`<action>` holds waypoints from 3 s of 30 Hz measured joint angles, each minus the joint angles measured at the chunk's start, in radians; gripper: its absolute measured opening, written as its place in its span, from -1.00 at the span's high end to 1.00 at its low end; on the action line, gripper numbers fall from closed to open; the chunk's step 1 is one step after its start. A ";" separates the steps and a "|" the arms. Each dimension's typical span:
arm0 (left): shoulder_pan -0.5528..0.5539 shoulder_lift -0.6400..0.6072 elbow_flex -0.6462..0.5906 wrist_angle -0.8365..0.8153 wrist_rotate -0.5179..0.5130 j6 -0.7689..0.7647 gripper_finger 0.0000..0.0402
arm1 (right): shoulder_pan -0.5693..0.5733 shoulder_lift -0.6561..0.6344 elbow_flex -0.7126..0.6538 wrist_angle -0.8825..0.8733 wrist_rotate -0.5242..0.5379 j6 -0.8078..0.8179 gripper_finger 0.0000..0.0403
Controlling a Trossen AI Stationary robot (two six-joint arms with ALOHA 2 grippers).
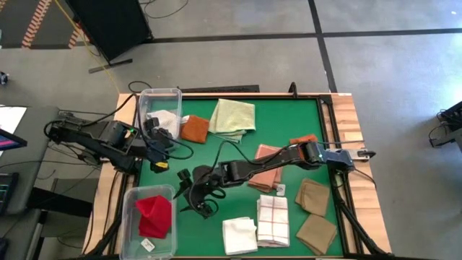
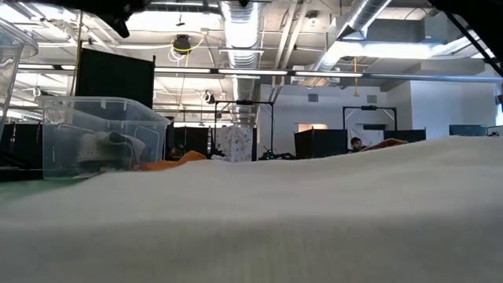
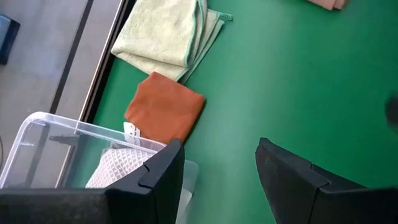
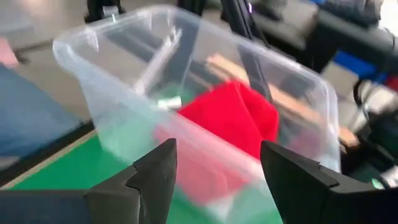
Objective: Sort towels by color in basket
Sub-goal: Put the top orange towel into the bottom transparent bin
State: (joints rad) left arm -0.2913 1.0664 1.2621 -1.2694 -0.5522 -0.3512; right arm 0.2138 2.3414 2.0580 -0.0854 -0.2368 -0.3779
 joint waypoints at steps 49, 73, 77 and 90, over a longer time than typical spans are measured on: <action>0.392 0.453 -0.105 0.653 0.435 0.631 0.05 | 0.317 -0.323 -0.320 -1.313 0.579 0.804 -0.29; 0.766 0.467 -0.105 0.611 0.523 0.513 0.05 | 0.401 -0.780 -0.927 -0.901 0.693 1.080 -0.29; 0.767 0.517 -0.105 0.584 0.497 0.554 0.05 | 0.401 -0.777 -0.927 -0.879 0.711 1.050 -0.29; 0.754 0.716 -0.105 0.544 0.403 0.654 0.02 | 0.389 -0.778 -0.927 -0.797 0.715 0.976 -0.29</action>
State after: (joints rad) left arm 0.4625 1.7821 1.1572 -0.7257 -0.1493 0.3031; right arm 0.6028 1.5635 1.1309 -0.8820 0.4778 0.5979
